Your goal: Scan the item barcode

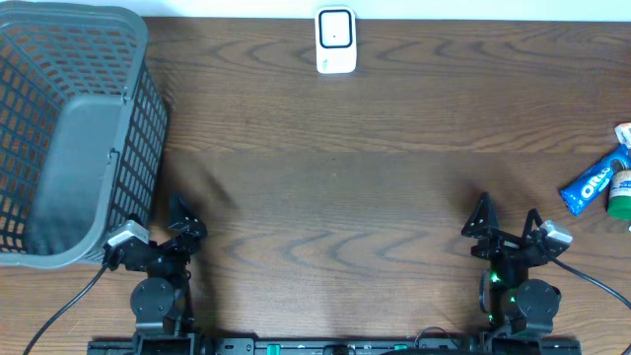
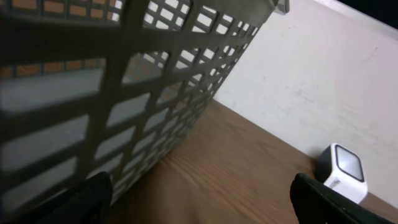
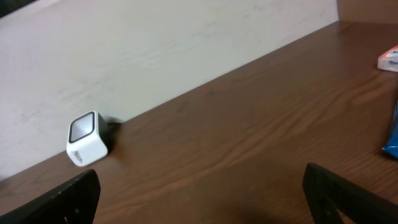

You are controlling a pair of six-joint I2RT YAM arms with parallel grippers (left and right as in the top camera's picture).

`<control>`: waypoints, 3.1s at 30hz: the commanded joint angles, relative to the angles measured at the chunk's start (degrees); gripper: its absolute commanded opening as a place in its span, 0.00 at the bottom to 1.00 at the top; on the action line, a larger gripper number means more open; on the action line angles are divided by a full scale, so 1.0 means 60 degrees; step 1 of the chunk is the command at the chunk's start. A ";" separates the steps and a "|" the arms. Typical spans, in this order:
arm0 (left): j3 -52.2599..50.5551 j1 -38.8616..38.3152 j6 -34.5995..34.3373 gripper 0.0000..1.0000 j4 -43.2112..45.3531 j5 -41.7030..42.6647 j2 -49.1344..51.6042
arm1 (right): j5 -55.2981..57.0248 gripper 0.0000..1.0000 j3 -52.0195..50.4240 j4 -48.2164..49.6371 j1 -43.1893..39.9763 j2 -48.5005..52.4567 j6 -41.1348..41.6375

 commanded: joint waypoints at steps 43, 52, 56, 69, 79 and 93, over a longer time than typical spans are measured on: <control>-0.0058 0.0229 0.1585 0.92 -0.0732 0.0882 -0.0084 | 0.0018 0.99 -0.0011 -0.0022 0.0084 -0.0058 -0.0087; -0.0058 0.0222 0.1519 0.92 -0.0732 0.0882 -0.0084 | 0.0018 0.99 -0.0011 -0.0022 0.0084 -0.0062 -0.0087; -0.0058 0.0229 0.2102 0.91 -0.0736 0.0940 -0.0084 | 0.0018 0.99 -0.0011 -0.0022 0.0084 -0.0062 -0.0091; -0.0058 0.0226 0.4765 0.91 -0.0834 0.2109 -0.0084 | 0.0018 0.99 -0.0011 -0.0022 0.0084 -0.0058 -0.0091; -0.0058 0.0291 0.4765 0.91 -0.0834 0.2106 -0.0080 | 0.0018 0.99 -0.0011 -0.0025 0.0084 -0.0058 -0.0087; -0.0058 0.0291 0.4765 0.91 -0.0834 0.2106 -0.0076 | 0.0015 0.99 -0.0011 -0.0025 0.0084 -0.0058 -0.0087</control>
